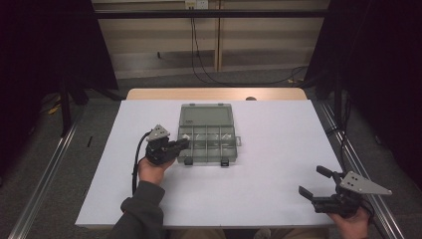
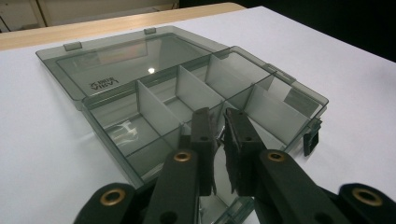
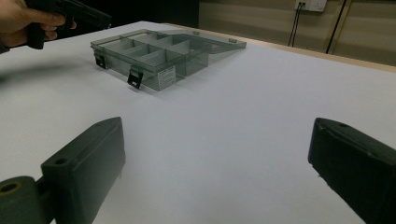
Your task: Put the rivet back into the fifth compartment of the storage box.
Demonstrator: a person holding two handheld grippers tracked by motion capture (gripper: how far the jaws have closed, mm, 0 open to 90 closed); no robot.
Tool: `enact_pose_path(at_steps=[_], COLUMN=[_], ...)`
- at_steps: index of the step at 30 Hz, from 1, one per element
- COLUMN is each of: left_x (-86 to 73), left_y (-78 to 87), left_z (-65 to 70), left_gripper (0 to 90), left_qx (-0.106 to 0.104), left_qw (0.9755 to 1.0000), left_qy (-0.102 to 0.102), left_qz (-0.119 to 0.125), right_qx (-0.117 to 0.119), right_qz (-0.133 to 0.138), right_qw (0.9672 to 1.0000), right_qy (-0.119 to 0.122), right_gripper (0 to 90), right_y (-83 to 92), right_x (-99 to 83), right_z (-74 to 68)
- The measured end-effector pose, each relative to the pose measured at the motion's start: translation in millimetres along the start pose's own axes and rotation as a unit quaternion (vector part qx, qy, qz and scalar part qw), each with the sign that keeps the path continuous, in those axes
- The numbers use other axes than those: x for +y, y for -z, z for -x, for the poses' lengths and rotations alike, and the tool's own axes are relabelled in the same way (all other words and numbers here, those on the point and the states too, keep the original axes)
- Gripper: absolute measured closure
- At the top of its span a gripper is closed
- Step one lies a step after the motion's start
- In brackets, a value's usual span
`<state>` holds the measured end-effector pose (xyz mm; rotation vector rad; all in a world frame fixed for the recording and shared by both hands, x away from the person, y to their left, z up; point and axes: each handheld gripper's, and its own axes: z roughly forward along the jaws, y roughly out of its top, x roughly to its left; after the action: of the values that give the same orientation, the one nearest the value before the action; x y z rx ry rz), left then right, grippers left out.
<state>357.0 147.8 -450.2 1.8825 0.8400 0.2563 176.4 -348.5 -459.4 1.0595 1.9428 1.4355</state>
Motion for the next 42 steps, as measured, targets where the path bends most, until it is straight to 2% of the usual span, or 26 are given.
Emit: enact_pose_path(at_steps=[15, 22, 29, 31, 32, 33, 37, 40, 42], left_x=[-2.9, -3.3, -2.3, -2.1, -2.2, -2.2, -3.7, -5.7, -6.0], left_y=[-5.3, -4.7, -2.3, -1.0, -0.6, -0.1, 3.2, 9.1, 11.7], left_z=[-1.6, -2.7, 0.4, 2.2, 3.0, 3.4, 5.0, 6.5, 7.2], left_gripper=[81.8, 77.2, 67.1, 63.4, 58.0, 58.0, 46.0, 39.3, 33.3], left_qx=[0.012, 0.016, 0.007, 0.004, 0.002, -0.002, -0.015, -0.027, -0.036], left_qw=[0.9999, 0.9998, 1.0000, 1.0000, 1.0000, 1.0000, 0.9999, 0.9996, 0.9993], left_qy=[-0.002, 0.003, 0.004, -0.001, 0.001, 0.001, 0.007, 0.004, 0.002], left_qz=[-0.012, -0.010, -0.005, -0.004, -0.003, -0.003, 0.001, 0.008, 0.003], right_qx=[0.000, 0.000, 0.000, 0.000, 0.001, 0.001, 0.000, 0.000, 0.000], right_qz=[-0.001, 0.000, 0.000, 0.000, 0.000, 0.000, 0.002, 0.002, 0.004], right_qw=[1.0000, 1.0000, 1.0000, 1.0000, 1.0000, 1.0000, 1.0000, 1.0000, 1.0000], right_qy=[0.000, 0.000, -0.001, -0.001, -0.001, -0.001, 0.000, 0.001, 0.000], right_gripper=[3.7, 3.7, 3.7, 3.7, 3.7, 3.7, 3.7, 3.7, 3.7], right_y=[-0.1, 0.0, 0.3, 0.4, 0.6, 0.6, 0.9, 1.1, 1.0], right_x=[-0.2, 0.0, -0.1, -0.1, -0.1, -0.1, -0.1, 0.1, 0.5], right_z=[0.1, 0.1, 0.1, 0.0, -0.2, -0.2, -0.1, 0.1, 0.0])
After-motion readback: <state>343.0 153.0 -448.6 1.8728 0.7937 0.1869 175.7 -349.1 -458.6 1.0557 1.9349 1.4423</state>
